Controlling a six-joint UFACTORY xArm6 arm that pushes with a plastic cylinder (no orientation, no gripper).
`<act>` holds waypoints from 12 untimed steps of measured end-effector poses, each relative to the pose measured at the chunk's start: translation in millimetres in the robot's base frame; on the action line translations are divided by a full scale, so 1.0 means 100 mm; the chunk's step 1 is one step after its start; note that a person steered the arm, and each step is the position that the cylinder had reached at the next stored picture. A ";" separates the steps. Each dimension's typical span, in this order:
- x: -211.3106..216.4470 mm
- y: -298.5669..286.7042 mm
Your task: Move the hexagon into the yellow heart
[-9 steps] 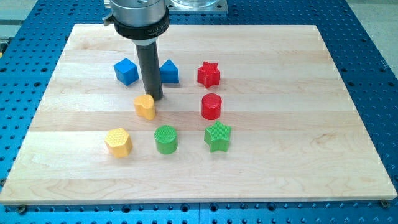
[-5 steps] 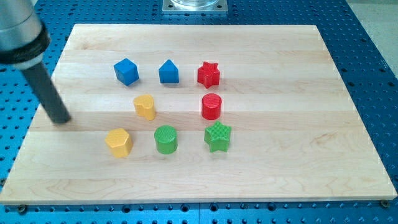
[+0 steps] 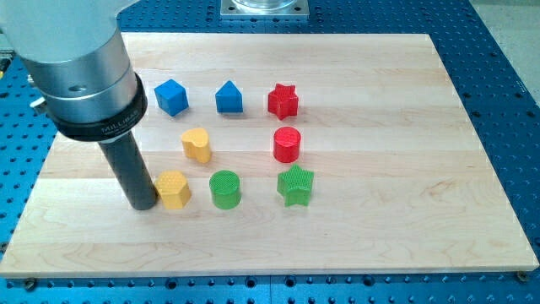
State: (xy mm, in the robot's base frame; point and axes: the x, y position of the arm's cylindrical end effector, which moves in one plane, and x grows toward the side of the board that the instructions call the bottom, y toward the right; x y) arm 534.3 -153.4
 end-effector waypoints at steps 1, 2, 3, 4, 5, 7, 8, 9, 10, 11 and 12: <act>0.00 0.01; 0.22 0.00; 0.25 0.15; 0.22 0.36; -0.13 0.56; -0.22 0.35; -0.22 0.08; -0.22 -0.15; -0.35 -0.06; -0.61 0.32; -0.78 0.57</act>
